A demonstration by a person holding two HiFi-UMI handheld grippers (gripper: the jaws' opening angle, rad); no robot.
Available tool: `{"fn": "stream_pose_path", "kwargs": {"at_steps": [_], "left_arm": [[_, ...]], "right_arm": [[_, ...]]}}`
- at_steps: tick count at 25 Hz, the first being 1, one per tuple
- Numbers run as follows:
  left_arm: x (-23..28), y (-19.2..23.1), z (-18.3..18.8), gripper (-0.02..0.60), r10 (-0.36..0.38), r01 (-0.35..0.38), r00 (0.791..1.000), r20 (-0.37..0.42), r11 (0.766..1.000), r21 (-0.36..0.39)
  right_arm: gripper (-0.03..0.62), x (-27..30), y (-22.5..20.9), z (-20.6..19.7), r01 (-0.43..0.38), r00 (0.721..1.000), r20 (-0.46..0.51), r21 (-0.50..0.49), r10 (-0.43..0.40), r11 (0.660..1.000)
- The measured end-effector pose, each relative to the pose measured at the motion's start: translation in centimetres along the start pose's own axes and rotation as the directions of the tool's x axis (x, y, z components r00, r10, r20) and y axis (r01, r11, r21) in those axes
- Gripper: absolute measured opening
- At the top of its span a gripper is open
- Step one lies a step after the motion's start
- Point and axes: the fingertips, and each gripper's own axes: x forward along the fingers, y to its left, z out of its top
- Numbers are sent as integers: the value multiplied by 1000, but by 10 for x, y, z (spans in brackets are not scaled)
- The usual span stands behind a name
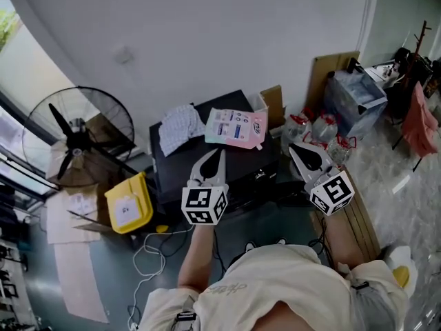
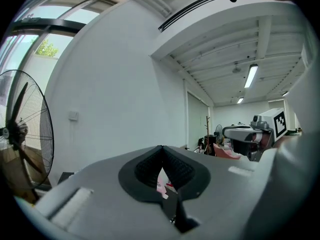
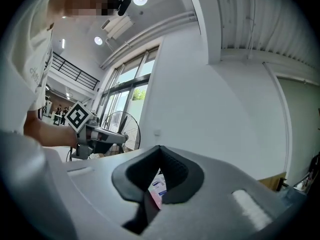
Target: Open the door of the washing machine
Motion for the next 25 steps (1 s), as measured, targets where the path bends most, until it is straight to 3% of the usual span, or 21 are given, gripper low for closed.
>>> {"fn": "stream_pose_path", "kwargs": {"at_steps": [13,25], "left_arm": [[-3,3,37,20,45,-49,996,72,997,53],[-2,-12,30,18,28,-31,997,71,998,45]], "right_arm": [[2,-3,-17,51,4,995,98,-75,3,997],[2,-20,-9,34,6,999,48,-64,-3,998]]}}
